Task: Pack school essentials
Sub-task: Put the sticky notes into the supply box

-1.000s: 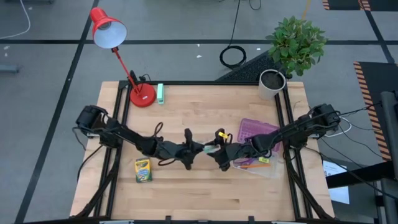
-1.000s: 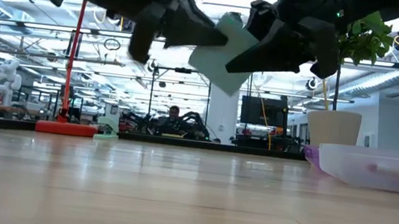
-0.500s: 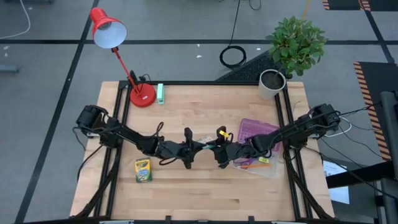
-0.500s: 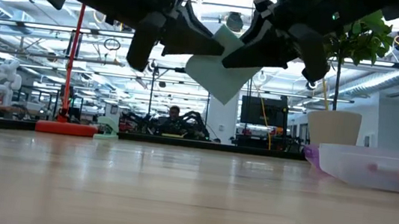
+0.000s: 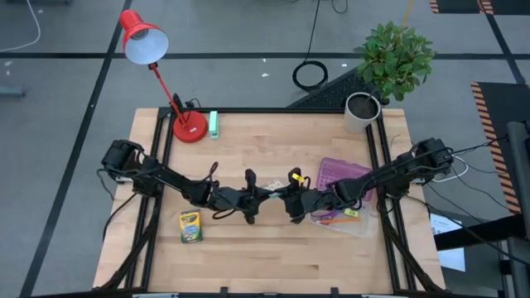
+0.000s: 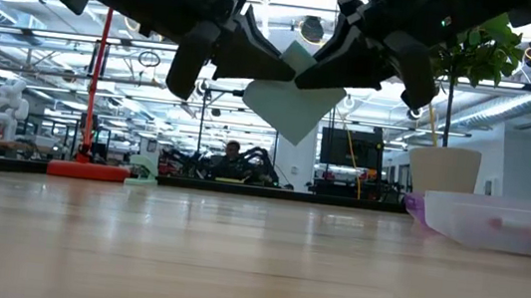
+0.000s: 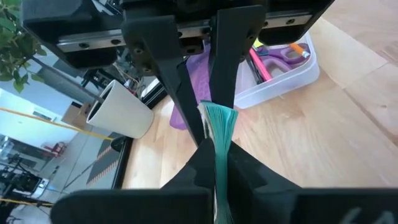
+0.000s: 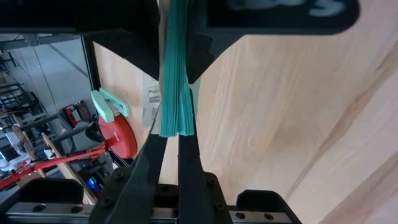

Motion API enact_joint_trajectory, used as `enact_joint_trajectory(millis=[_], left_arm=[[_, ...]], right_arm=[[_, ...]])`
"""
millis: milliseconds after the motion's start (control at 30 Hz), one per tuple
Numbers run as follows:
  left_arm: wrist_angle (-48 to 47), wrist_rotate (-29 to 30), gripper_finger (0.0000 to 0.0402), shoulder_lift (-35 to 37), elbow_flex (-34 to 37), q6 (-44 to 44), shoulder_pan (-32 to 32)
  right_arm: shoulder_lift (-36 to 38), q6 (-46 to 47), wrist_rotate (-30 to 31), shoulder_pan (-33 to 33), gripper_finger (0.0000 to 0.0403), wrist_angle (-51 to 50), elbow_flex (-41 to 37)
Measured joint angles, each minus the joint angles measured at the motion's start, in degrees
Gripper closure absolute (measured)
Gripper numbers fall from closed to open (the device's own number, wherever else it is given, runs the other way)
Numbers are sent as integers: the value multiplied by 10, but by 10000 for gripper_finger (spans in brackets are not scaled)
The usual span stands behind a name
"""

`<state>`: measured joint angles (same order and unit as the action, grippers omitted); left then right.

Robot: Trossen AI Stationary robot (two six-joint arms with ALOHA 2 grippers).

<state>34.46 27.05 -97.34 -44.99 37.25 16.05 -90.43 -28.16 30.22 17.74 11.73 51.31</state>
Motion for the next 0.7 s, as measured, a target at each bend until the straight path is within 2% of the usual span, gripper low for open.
enact_joint_trajectory(millis=[167,567,700], left_arm=[[-2,1,379,0,0,-4,0],[-31,-20,275,0,0,-124,6],[-48,-21,254,0,0,-160,9]], right_arm=[[0,0,-1,0,394,-1,0],[2,0,-2,18,392,-6,0],[2,3,0,27,392,-6,0]])
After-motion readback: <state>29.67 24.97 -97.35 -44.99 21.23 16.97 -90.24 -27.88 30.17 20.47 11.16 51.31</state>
